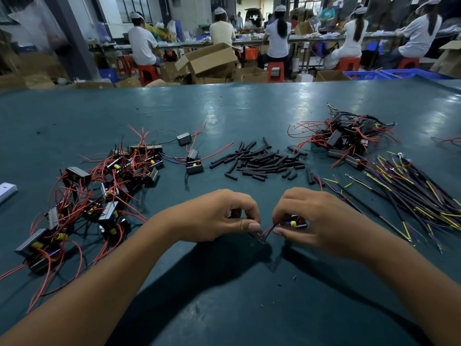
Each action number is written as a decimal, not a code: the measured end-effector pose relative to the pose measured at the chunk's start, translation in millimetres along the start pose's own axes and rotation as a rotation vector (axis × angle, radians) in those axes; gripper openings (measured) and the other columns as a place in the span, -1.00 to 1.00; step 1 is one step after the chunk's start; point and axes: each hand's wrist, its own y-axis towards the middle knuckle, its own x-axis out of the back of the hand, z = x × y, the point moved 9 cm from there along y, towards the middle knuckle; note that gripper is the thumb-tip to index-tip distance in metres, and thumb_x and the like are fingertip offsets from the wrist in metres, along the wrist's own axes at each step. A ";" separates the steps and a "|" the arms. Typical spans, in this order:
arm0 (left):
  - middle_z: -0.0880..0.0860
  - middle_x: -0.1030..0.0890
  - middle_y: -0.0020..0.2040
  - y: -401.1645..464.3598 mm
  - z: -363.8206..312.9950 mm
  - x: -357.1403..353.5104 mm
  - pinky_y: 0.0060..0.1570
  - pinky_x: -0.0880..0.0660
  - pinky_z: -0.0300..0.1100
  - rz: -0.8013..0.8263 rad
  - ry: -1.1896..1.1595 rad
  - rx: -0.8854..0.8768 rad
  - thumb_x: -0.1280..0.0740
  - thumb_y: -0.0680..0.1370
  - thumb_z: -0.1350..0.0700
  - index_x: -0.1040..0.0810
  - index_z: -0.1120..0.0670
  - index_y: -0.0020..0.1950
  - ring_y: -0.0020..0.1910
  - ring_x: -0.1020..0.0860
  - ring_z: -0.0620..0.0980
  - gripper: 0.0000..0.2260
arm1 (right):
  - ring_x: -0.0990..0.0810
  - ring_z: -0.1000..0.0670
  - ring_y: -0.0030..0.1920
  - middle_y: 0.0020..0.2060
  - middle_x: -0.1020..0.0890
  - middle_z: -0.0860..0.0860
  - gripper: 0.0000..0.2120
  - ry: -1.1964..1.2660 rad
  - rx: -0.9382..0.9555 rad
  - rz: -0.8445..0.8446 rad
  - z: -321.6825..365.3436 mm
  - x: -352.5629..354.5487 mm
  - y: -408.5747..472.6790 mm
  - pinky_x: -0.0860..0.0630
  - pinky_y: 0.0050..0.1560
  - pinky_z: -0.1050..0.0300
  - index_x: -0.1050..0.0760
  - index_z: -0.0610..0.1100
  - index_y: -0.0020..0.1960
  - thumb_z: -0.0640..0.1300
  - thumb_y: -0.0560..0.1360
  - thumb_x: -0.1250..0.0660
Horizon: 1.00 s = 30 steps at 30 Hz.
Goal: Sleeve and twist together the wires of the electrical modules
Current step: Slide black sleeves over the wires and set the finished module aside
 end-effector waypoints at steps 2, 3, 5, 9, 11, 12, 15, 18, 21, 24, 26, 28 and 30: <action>-0.13 -0.48 -0.24 2.9 1.6 -1.8 -0.19 -0.37 -0.14 0.012 0.001 0.024 -0.29 0.65 -0.05 -0.52 -0.08 -0.05 -0.25 -0.40 -0.07 -0.89 | -0.46 0.15 -0.13 -0.14 -0.51 0.15 -0.86 -0.015 0.007 -0.004 2.9 -1.5 0.2 -0.51 -0.13 0.10 -0.56 0.01 0.00 0.00 0.49 -0.46; -0.14 -0.44 -0.27 3.9 2.0 -1.5 -0.23 -0.34 -0.17 0.006 0.004 0.025 -0.27 0.66 -0.03 -0.49 -0.10 -0.07 -0.28 -0.36 -0.11 -0.88 | -0.46 0.15 -0.13 -0.13 -0.52 0.13 -0.83 -0.021 0.015 -0.017 4.7 -1.3 0.2 -0.51 -0.13 0.12 -0.56 -0.01 0.01 0.00 0.48 -0.47; -0.17 -0.43 -0.28 4.3 2.2 2.7 -0.25 -0.30 -0.26 -0.040 -0.007 0.009 -0.26 0.67 0.00 -0.47 -0.09 -0.07 -0.30 -0.33 -0.16 -0.88 | -0.47 0.14 -0.13 -0.12 -0.53 0.12 -0.78 -0.022 0.012 -0.067 6.3 1.4 0.4 -0.51 -0.12 0.15 -0.56 -0.05 0.05 0.00 0.47 -0.46; -0.14 -0.52 -0.23 1.3 6.0 10.6 -0.26 -0.33 -0.28 -0.196 -0.155 -0.027 -0.20 0.69 0.07 -0.47 0.04 -0.04 -0.32 -0.37 -0.15 -0.85 | -0.51 0.08 -0.03 -0.04 -0.55 0.08 -0.73 -0.033 0.011 -0.151 6.7 6.0 0.0 -0.52 -0.05 0.11 -0.54 -0.07 0.11 -0.01 0.46 -0.46; -0.14 -0.48 -0.26 1.0 11.0 12.4 -0.25 -0.33 -0.33 -0.275 -0.256 -0.018 -0.20 0.68 0.05 -0.47 0.10 -0.01 -0.32 -0.37 -0.15 -0.84 | -0.51 0.04 -0.02 -0.03 -0.54 0.06 -0.76 -0.052 0.038 -0.159 7.9 5.8 0.5 -0.54 -0.10 0.07 -0.56 -0.06 0.09 0.00 0.47 -0.44; -0.15 -0.46 -0.27 1.0 13.3 12.1 -0.25 -0.34 -0.36 -0.294 -0.311 -0.010 -0.22 0.67 0.03 -0.47 0.11 0.03 -0.32 -0.37 -0.17 -0.84 | -0.51 0.03 -0.03 -0.04 -0.53 0.05 -0.77 -0.066 0.052 -0.155 8.4 4.8 0.7 -0.54 -0.14 0.06 -0.57 -0.05 0.08 0.02 0.48 -0.42; -0.14 -0.44 -0.32 1.0 15.3 11.4 -0.32 -0.30 -0.37 -0.323 -0.320 -0.002 -0.32 0.62 -0.06 -0.51 -0.02 0.09 -0.36 -0.34 -0.18 -0.86 | -0.49 0.03 -0.07 -0.07 -0.51 0.05 -0.78 -0.090 0.076 -0.148 9.2 1.5 0.8 -0.54 -0.22 0.02 -0.59 -0.03 0.07 0.06 0.49 -0.40; 0.01 -0.46 -0.38 -1.9 11.3 18.9 -0.36 -0.35 -0.21 -0.469 -0.185 -0.015 -0.33 0.61 -0.09 -0.53 -0.08 -0.03 -0.40 -0.38 -0.08 -0.89 | -0.50 0.02 -0.09 -0.07 -0.52 0.04 -0.78 -0.083 0.092 -0.141 12.5 -2.7 1.4 -0.54 -0.27 -0.02 -0.59 -0.04 0.05 0.05 0.48 -0.45; 0.03 -0.56 -0.36 -3.7 7.2 20.2 -0.38 -0.34 -0.28 -0.589 -0.228 -0.033 -0.33 0.62 -0.02 -0.57 -0.02 -0.09 -0.44 -0.41 -0.14 -0.86 | -0.52 -0.01 -0.11 -0.09 -0.56 0.01 -0.81 -0.088 0.122 -0.143 19.7 -4.3 2.5 -0.54 -0.30 -0.02 -0.62 -0.07 0.00 0.02 0.49 -0.47; 0.01 -0.58 -0.37 -4.7 7.6 18.9 -0.42 -0.32 -0.33 -0.654 -0.263 -0.009 -0.34 0.63 0.00 -0.60 0.04 -0.10 -0.49 -0.39 -0.17 -0.82 | -0.56 -0.03 -0.15 -0.14 -0.59 -0.01 -0.82 -0.079 0.150 -0.168 25.8 0.5 1.9 -0.54 -0.27 0.01 -0.64 -0.13 -0.02 -0.02 0.51 -0.46; -0.02 -0.58 -0.37 -4.0 7.0 17.7 -0.44 -0.36 -0.29 -0.675 -0.247 -0.003 -0.34 0.63 0.00 -0.60 0.06 -0.09 -0.50 -0.42 -0.15 -0.82 | -0.57 -0.02 -0.14 -0.13 -0.59 0.00 -0.79 -0.027 0.143 -0.176 25.4 5.0 1.0 -0.55 -0.21 0.04 -0.63 -0.15 0.02 -0.01 0.51 -0.46; -0.06 -0.58 -0.37 -2.6 4.8 16.0 -0.43 -0.39 -0.26 -0.670 -0.214 -0.010 -0.35 0.60 -0.02 -0.60 0.07 -0.07 -0.51 -0.44 -0.12 -0.82 | -0.57 0.03 -0.15 -0.14 -0.60 0.02 -0.76 -0.004 0.139 -0.170 24.2 6.7 0.9 -0.55 -0.20 0.06 -0.62 -0.15 0.04 0.01 0.51 -0.46; -0.10 -0.58 -0.35 -2.5 4.0 14.9 -0.41 -0.41 -0.28 -0.653 -0.200 -0.013 -0.39 0.54 -0.05 -0.61 0.05 -0.06 -0.49 -0.45 -0.08 -0.83 | -0.53 0.15 -0.16 -0.14 -0.61 0.05 -0.72 0.002 0.133 -0.172 21.8 8.3 0.8 -0.55 -0.18 0.13 -0.61 -0.14 0.06 0.05 0.48 -0.47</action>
